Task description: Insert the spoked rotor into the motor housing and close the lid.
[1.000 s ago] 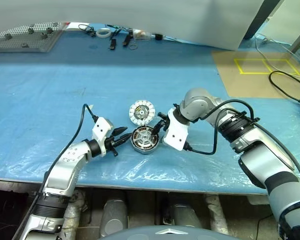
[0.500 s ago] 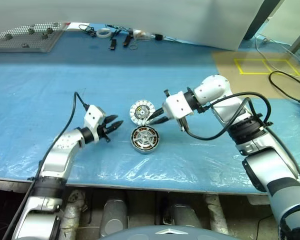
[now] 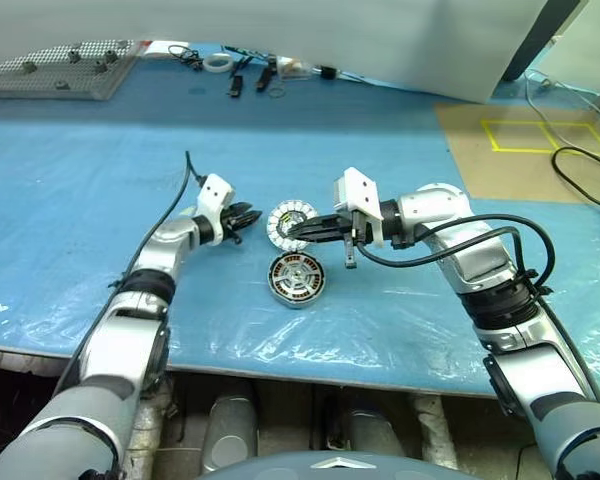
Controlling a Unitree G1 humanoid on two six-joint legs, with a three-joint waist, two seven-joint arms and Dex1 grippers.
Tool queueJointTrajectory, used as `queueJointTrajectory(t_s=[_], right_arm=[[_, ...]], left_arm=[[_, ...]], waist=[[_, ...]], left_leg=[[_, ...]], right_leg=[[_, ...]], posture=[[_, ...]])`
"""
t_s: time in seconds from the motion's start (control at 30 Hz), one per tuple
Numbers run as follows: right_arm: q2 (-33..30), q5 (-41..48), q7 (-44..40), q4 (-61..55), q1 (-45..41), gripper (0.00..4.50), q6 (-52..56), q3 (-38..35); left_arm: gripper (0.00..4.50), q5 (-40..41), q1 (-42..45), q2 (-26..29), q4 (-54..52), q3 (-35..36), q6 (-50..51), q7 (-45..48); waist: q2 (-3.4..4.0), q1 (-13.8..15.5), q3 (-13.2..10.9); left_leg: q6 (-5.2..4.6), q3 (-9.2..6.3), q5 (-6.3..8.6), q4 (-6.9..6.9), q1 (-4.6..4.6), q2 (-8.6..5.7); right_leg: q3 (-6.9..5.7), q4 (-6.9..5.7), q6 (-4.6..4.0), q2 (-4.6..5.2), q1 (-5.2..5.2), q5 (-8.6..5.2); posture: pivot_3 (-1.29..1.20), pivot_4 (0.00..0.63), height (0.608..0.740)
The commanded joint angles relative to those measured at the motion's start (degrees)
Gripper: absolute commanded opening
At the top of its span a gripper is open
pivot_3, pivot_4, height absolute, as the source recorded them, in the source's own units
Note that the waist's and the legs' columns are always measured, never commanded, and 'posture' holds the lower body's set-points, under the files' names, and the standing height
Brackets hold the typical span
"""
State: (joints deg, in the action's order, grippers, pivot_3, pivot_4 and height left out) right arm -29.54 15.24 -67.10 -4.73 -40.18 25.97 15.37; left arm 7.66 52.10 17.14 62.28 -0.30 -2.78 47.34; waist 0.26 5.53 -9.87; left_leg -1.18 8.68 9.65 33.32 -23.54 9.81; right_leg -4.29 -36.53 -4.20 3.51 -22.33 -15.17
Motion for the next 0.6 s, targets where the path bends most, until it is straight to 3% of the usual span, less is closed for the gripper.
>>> queueJointTrajectory(t_s=[0.03,0.3,0.43,0.6], right_arm=[[-1.31,2.47,1.16,-4.51,1.68,0.00,2.87,-2.49],[-4.08,2.97,4.48,-10.87,5.41,0.00,6.93,-3.40],[-5.69,3.15,5.83,-13.17,6.83,0.00,8.17,-3.75],[-6.73,3.36,7.06,-14.37,8.07,0.00,8.67,-3.84]], left_arm=[[1.02,-0.65,4.25,-1.53,5.64,1.23,-1.64,0.91],[1.02,-0.61,7.48,-4.85,11.06,2.94,1.22,5.99],[0.07,-1.17,8.38,-4.71,11.86,3.71,1.45,6.65],[0.03,-1.86,8.22,-4.21,12.02,4.26,1.50,7.63]], waist=[[0.00,0.13,0.00],[-0.05,0.11,-0.03],[-0.06,0.19,-0.04],[-0.07,0.19,-0.04]], left_leg=[[0.00,0.00,0.00,-0.02,0.00,0.00],[0.02,-0.07,0.01,-0.09,-0.06,0.02],[0.02,-0.08,0.01,-0.08,-0.04,0.00],[0.02,-0.08,0.01,-0.09,-0.04,0.00]], right_leg=[[-0.03,-0.01,0.01,0.00,0.00,0.00],[-0.16,-0.01,0.05,0.00,-0.04,0.03],[-0.16,0.02,0.07,0.03,0.00,0.04],[-0.16,0.03,0.07,0.03,0.00,0.04]], posture=[[0.00,0.150,0.740],[0.00,0.150,0.740],[0.00,0.150,0.740],[0.00,0.150,0.740]])
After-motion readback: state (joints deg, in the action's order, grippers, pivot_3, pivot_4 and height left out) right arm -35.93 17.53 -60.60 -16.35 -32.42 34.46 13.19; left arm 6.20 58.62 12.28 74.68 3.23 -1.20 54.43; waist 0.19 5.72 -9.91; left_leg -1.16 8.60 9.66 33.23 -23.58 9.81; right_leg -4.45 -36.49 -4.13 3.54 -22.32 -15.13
